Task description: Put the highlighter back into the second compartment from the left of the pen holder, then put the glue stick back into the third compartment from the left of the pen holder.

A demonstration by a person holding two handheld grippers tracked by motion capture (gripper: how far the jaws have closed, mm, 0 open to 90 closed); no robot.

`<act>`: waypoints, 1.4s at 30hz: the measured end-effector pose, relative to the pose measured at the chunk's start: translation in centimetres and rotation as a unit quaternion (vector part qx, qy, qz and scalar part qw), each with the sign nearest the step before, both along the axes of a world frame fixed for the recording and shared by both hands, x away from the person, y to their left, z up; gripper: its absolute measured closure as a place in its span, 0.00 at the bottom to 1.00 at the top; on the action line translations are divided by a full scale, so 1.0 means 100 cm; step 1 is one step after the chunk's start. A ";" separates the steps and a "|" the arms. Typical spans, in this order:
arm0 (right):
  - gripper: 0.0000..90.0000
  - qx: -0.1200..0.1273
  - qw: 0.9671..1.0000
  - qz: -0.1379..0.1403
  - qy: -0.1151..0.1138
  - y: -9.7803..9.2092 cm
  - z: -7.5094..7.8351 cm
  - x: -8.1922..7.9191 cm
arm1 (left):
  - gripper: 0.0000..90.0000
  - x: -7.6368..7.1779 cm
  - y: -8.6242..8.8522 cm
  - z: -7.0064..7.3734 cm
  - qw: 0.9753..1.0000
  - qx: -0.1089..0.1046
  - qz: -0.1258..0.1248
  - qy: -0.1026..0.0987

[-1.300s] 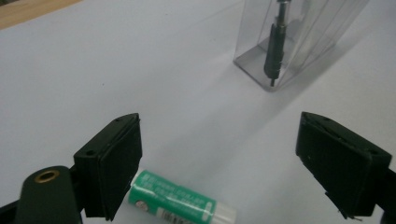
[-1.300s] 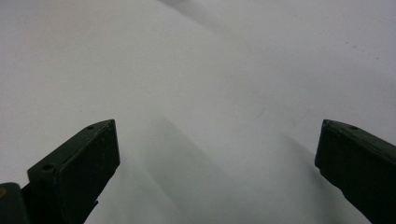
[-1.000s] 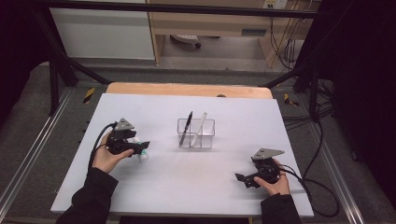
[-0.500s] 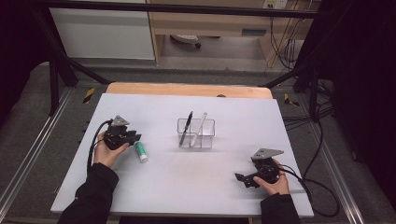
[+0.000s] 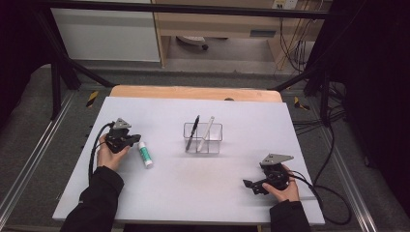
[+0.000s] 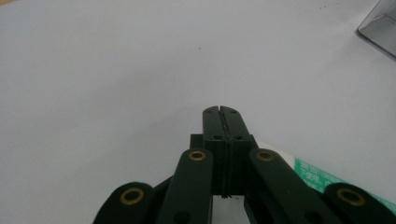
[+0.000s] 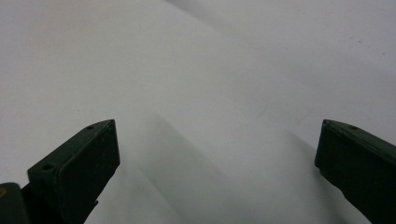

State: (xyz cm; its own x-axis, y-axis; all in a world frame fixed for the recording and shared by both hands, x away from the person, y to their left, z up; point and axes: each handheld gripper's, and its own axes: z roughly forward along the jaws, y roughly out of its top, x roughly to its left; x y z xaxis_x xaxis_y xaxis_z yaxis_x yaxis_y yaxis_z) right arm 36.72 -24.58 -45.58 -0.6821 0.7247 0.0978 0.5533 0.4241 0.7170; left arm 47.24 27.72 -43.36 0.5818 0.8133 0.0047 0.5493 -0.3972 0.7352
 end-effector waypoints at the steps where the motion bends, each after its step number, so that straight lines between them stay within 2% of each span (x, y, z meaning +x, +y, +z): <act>1: 0.01 -0.001 1.000 0.000 0.000 0.000 0.000 0.000 | 0.99 0.001 0.000 -0.001 1.000 0.000 -0.001 0.001; 8: 0.01 -0.001 1.000 -0.001 0.001 0.000 0.000 0.000 | 0.99 0.001 0.002 -0.004 1.000 -0.001 -0.011 0.012; 10: 0.01 -0.001 1.000 0.000 0.000 0.000 0.000 0.000 | 0.99 0.000 0.002 -0.004 1.000 0.003 -0.014 0.010; 19: 0.01 -0.001 1.000 0.000 0.000 0.000 0.000 0.000 | 0.99 -0.005 0.005 -0.005 1.000 -0.006 -0.019 0.010; 27: 0.01 -0.003 1.000 0.004 -0.001 0.001 -0.001 0.000 | 0.99 -0.001 -0.001 -0.005 1.000 -0.001 -0.021 0.004; 32: 0.01 -0.003 1.000 0.005 0.000 0.000 -0.001 0.000 | 0.99 0.005 -0.004 -0.005 1.000 -0.026 -0.009 -0.001; 37: 0.01 -0.002 1.000 0.004 -0.002 0.000 -0.001 0.000 | 0.99 0.009 -0.013 -0.007 1.000 -0.022 -0.016 -0.002; 42: 0.01 -0.003 1.000 0.003 0.000 0.000 0.000 0.000 | 0.99 0.010 -0.014 -0.011 1.000 -0.015 -0.026 0.005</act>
State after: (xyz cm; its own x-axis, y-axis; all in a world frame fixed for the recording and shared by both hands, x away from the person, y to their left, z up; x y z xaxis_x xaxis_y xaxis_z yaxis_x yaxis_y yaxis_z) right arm 36.67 -24.57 -45.62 -0.6867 0.7211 0.0926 0.5505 0.4325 0.7141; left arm 48.25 26.29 -44.48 0.6229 0.7820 -0.0240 0.5354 -0.4037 0.7419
